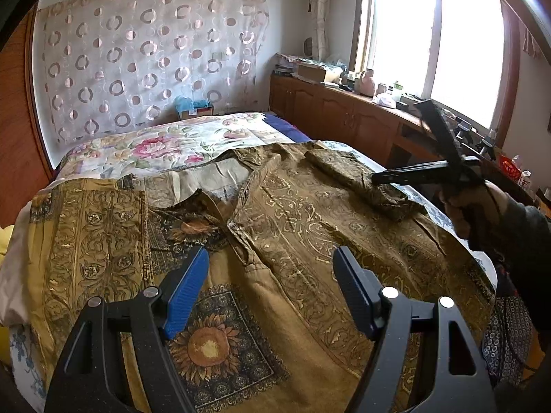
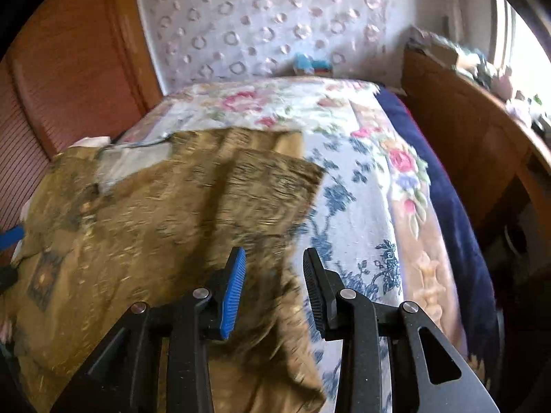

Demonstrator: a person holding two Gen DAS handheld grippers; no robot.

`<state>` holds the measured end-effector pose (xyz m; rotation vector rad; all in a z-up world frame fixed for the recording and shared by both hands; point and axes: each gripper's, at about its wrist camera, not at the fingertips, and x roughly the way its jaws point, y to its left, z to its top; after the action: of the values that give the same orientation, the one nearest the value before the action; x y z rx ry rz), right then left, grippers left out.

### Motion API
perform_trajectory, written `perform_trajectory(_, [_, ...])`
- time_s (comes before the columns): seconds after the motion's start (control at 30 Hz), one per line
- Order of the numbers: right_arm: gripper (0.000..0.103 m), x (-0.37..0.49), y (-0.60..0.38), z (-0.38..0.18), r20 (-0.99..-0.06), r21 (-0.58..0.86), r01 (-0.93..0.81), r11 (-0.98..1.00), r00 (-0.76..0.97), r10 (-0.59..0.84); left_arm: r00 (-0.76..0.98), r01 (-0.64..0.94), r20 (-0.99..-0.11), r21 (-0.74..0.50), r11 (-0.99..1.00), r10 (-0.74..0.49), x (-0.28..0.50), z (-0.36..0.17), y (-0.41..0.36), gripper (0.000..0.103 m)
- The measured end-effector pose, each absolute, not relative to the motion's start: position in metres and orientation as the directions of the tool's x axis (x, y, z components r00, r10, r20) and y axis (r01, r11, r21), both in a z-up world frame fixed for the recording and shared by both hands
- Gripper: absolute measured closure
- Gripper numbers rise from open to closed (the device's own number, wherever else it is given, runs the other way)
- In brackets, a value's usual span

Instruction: Fold small clothes

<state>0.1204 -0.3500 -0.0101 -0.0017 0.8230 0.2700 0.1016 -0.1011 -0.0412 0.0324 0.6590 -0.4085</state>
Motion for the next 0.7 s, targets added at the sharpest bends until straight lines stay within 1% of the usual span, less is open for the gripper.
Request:
perform_trajectory(0.17, [0.067,0.141,-0.342,-0.018,-0.74,0.138,-0.233,0.962,0.621,0.257,0.715,0.371,-0.601,-0.108,0.922,-0.358,0.101,-0.042,-0.096,0.028])
perform_trajectory(0.2, [0.074,0.144,-0.338,-0.017,-0.74,0.136,-0.241,0.961,0.621,0.26,0.715,0.37,-0.601,-0.109,0.922,-0.358,0.101,-0.043,-0.095,0.028])
perform_trajectory(0.23, [0.079,0.147,-0.334,-0.017,-0.74,0.126,-0.249,0.96,0.621,0.258,0.715,0.369,-0.601,-0.11,0.923,-0.358,0.101,-0.043,-0.095,0.028])
perform_trajectory(0.27, [0.08,0.149,-0.329,-0.016,-0.741,0.106,-0.256,0.961,0.624,0.249,0.715,0.368,-0.602,-0.111,0.923,-0.357,0.101,-0.043,-0.095,0.028])
perform_trajectory(0.33, [0.091,0.154,-0.32,-0.016,-0.74,0.079,-0.275,0.958,0.628,0.241,0.715,0.367,-0.601,-0.112,0.924,-0.356,0.1,-0.044,-0.094,0.028])
perform_trajectory(0.37, [0.092,0.154,-0.317,-0.015,-0.738,0.066,-0.282,0.957,0.632,0.237,0.716,0.366,-0.601,-0.112,0.924,-0.356,0.1,-0.044,-0.094,0.028])
perform_trajectory(0.4, [0.096,0.154,-0.312,-0.014,-0.735,0.054,-0.296,0.954,0.635,0.239,0.716,0.365,-0.601,-0.112,0.924,-0.355,0.1,-0.045,-0.093,0.028])
perform_trajectory(0.47, [0.097,0.152,-0.304,-0.011,-0.719,0.052,-0.319,0.946,0.645,0.257,0.718,0.362,-0.6,-0.112,0.925,-0.353,0.099,-0.045,-0.092,0.028])
perform_trajectory(0.6, [0.097,0.149,-0.294,-0.008,-0.701,0.023,-0.309,0.951,0.673,0.236,0.716,0.357,-0.603,-0.117,0.927,-0.352,0.098,-0.046,-0.089,0.028])
perform_trajectory(0.7, [0.097,0.152,-0.284,-0.012,-0.704,0.001,-0.308,0.951,0.676,0.219,0.716,0.356,-0.603,-0.118,0.927,-0.352,0.098,-0.047,-0.088,0.028])
